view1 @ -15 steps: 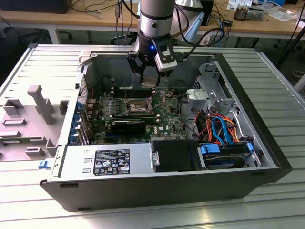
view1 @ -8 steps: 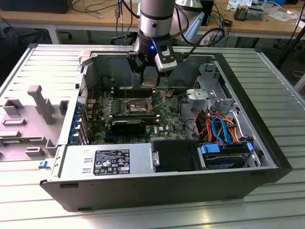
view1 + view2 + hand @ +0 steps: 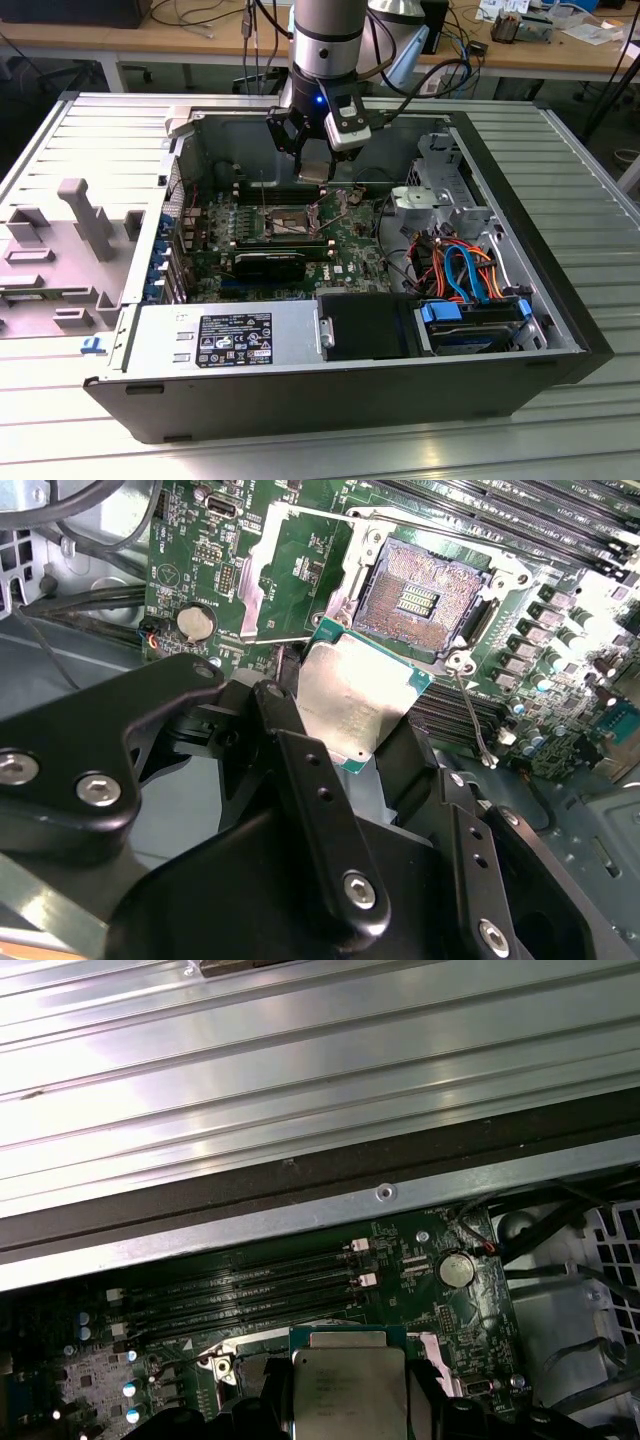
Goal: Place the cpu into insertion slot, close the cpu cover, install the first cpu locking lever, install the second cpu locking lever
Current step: 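Place the cpu into insertion slot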
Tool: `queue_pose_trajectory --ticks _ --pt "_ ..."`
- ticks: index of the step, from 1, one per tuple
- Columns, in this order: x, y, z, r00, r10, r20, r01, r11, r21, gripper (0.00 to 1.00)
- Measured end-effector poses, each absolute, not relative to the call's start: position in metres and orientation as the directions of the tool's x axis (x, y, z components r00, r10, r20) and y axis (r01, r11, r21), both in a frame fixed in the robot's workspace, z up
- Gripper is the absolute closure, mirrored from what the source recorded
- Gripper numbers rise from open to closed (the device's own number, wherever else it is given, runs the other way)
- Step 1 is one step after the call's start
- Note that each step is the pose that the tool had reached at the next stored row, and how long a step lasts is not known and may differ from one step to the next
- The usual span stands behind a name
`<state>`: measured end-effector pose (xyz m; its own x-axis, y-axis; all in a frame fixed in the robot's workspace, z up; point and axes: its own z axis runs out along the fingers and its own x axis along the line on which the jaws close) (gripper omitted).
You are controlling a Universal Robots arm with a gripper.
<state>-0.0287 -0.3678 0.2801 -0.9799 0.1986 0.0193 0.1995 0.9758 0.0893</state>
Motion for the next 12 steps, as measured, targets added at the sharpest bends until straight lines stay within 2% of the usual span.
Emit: queue_pose_trajectory --ticks 12 --pt "-0.0287 -0.3678 0.2799 -0.979 0.205 0.019 0.205 0.975 0.089 0.45"
